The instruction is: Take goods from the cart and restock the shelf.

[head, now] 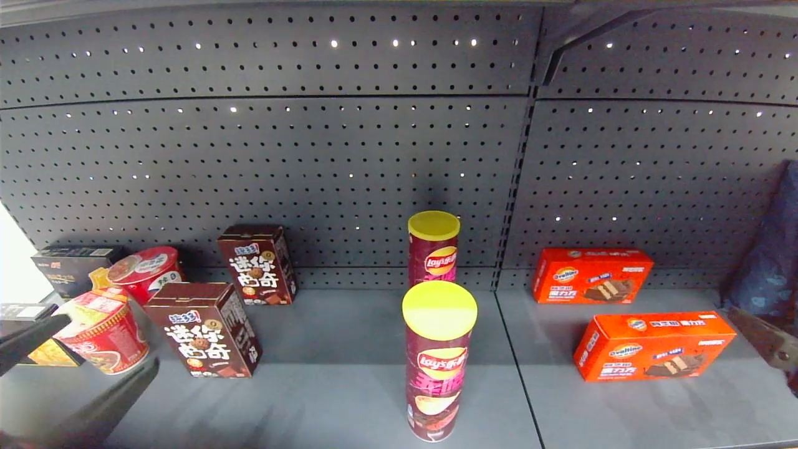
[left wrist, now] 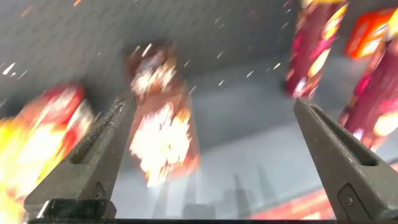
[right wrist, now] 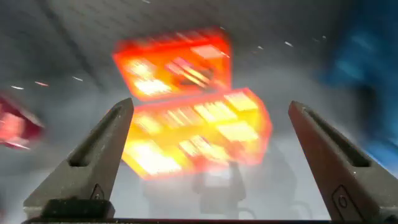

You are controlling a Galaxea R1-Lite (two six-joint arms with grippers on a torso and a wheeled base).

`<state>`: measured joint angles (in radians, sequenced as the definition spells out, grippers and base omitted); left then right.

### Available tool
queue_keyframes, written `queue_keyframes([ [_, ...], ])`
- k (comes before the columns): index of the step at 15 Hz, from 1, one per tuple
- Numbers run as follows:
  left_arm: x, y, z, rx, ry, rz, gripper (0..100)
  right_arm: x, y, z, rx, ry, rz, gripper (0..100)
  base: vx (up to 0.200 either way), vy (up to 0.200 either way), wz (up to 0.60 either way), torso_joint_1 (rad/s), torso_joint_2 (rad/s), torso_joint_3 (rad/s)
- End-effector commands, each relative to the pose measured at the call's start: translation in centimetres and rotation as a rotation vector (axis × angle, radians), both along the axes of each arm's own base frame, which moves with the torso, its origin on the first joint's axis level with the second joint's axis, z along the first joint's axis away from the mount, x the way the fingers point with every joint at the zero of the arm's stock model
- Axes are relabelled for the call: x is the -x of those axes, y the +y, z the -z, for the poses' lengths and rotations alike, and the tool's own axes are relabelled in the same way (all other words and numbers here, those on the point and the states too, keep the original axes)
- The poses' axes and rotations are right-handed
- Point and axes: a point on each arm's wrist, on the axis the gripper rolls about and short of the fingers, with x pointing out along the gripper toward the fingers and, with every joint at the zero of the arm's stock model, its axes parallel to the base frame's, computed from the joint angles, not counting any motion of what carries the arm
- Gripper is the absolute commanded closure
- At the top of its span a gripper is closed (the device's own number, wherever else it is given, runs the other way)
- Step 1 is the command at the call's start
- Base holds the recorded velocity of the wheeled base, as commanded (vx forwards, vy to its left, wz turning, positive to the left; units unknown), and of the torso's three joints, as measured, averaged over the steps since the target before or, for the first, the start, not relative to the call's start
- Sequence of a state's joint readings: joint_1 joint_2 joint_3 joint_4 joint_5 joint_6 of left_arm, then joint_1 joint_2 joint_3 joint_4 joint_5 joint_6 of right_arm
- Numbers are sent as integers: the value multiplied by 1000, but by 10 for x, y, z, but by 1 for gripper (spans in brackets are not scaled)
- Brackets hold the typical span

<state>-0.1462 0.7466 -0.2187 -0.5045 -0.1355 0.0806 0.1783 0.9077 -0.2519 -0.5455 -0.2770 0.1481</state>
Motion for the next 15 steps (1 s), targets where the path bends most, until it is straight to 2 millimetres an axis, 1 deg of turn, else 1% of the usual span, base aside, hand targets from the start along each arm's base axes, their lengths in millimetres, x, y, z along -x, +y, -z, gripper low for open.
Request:
queue_keyframes([
  [1, 66, 12, 35, 8, -64, -107, 0, 58, -15, 28, 16, -32, 114, 0, 0, 0, 0, 0, 0, 0],
  [2, 89, 14, 55, 3, -39, -105, 0, 85, -17, 41, 52, -19, 123, 0, 0, 0, 0, 0, 0, 0],
  [3, 97, 15, 66, -3, -31, -113, 0, 97, -18, 48, 64, -38, 121, 0, 0, 0, 0, 0, 0, 0],
  [4, 97, 15, 66, -3, -31, -113, 0, 97, -18, 48, 64, -38, 121, 0, 0, 0, 0, 0, 0, 0],
  [5, 95, 15, 64, -3, -35, -131, 0, 113, -20, 61, 58, -72, 108, 0, 0, 0, 0, 0, 0, 0],
  [6, 90, 15, 80, -17, 9, -134, 0, 119, -20, 81, 57, -78, 24, 0, 0, 0, 0, 0, 0, 0],
  [7, 85, 14, 96, -27, 27, -134, 0, 117, -19, 90, 64, -73, -9, 0, 0, 0, 0, 0, 0, 0],
  [9, 85, 14, 97, -36, 26, -130, 0, 115, -17, 93, 74, -85, -91, 0, 0, 0, 0, 0, 0, 0],
  [11, 85, 14, 102, -8, 86, -119, 0, 115, -13, 94, 107, -80, -256, 0, 0, 0, 0, 0, 0, 0],
  [13, 86, 13, 101, 22, 89, -66, 0, 115, -13, 94, 117, -77, -257, 0, 0, 0, 0, 0, 0, 0],
  [14, 86, 13, 101, 22, 89, -61, 0, 115, -14, 94, 119, -73, -202, 0, 0, 0, 0, 0, 0, 0],
  [15, 86, 13, 101, 22, 89, -61, 0, 115, -16, 94, 125, -68, -108, 0, 0, 0, 0, 0, 0, 0],
])
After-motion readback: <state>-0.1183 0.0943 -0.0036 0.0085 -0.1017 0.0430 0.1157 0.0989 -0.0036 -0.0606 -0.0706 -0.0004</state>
